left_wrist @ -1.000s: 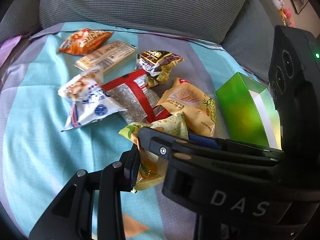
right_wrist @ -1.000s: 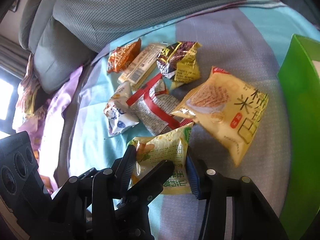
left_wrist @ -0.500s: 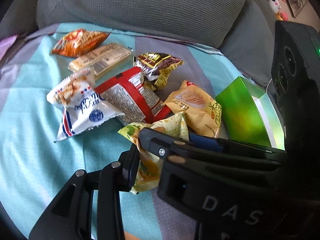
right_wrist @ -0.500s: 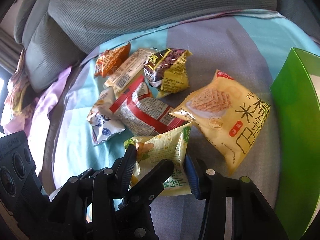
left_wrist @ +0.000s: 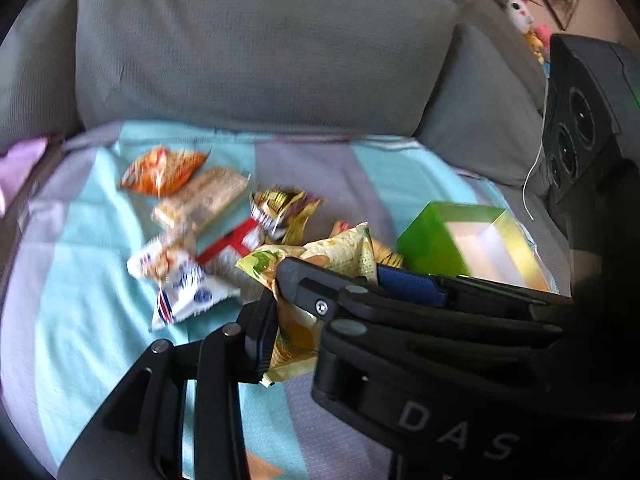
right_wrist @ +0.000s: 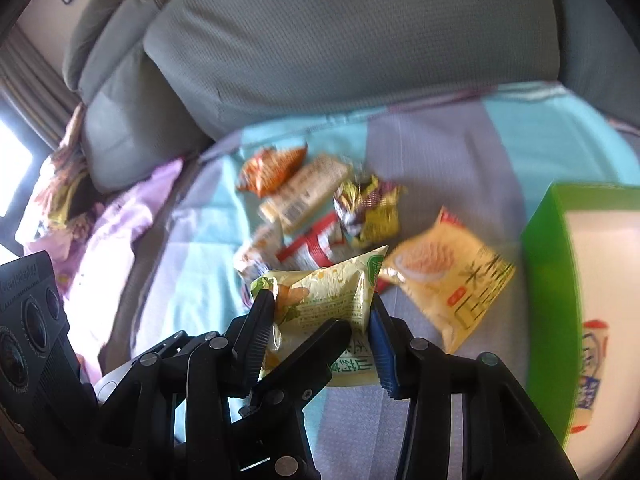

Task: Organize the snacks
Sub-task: 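Carry the yellow-green bag with the right gripper into the green box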

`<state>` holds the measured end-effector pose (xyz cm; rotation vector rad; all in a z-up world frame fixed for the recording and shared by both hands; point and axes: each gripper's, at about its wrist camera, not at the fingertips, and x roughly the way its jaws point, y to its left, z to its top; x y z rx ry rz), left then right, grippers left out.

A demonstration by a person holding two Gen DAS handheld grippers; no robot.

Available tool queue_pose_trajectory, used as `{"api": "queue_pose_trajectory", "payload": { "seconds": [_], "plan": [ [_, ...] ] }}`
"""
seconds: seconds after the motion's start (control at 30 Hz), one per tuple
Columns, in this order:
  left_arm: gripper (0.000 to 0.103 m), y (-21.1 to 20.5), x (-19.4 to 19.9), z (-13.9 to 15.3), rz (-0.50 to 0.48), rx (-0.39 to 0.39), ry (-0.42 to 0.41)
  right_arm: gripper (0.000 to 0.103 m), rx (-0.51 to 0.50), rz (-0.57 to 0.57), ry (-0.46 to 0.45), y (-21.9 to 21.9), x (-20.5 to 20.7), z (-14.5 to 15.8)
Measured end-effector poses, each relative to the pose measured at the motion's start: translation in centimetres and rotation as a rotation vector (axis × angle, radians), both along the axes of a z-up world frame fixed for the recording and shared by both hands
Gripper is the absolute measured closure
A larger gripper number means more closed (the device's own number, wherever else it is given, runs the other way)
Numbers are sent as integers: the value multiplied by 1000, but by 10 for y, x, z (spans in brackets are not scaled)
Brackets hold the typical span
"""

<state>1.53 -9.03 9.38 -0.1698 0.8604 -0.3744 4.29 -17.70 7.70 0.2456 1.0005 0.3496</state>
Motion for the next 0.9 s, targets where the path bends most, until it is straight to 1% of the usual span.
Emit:
{"api": "queue_pose_trajectory", "payload": {
  "seconds": [0.17, 0.57, 0.73, 0.9],
  "plan": [
    [68, -18, -7, 20, -34, 18, -60, 54, 33, -32, -67, -16, -12, 22],
    [68, -68, -13, 53, -141, 32, -148, 54, 62, -144, -160, -68, -31, 57],
    [68, -94, -15, 63, -197, 43, -175, 54, 82, -199, -187, -92, -38, 65],
    [68, -118, -14, 68, -249, 47, -186, 54, 100, -255, -206, -117, -46, 70]
  ]
}}
